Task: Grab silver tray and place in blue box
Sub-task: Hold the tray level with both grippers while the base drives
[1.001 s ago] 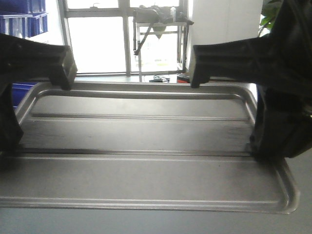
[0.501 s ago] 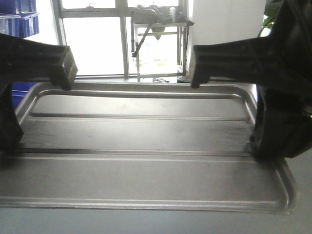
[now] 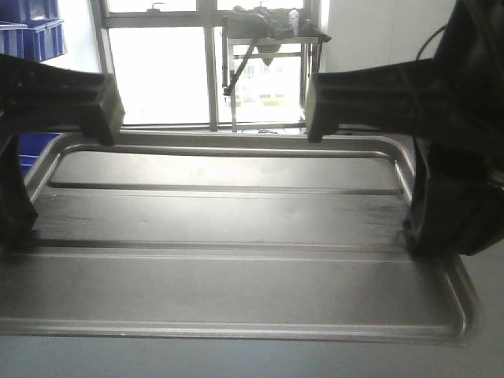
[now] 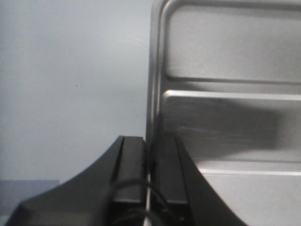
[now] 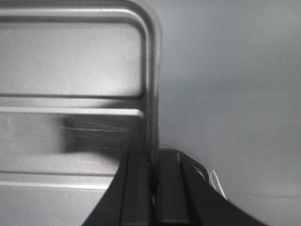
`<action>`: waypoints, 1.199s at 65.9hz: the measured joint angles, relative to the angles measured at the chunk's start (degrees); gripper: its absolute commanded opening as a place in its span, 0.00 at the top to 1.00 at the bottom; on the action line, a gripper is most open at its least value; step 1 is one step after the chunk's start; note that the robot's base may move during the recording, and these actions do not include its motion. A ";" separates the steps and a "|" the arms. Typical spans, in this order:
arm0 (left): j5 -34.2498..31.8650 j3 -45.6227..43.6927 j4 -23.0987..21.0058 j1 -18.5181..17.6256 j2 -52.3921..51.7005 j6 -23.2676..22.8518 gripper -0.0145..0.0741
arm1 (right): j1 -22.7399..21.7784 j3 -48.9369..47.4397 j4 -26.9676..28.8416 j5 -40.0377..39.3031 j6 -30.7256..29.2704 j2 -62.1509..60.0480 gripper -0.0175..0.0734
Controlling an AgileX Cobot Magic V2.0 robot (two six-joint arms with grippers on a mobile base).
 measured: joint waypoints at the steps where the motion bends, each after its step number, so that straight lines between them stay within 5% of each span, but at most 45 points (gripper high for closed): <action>1: 0.00 0.00 0.00 0.00 0.00 0.00 0.85 | 0.00 0.00 0.00 0.00 0.00 0.00 0.74; 79: 0.00 0.00 0.11 0.00 0.00 0.00 0.85 | 0.00 0.00 0.00 0.00 0.00 0.00 0.74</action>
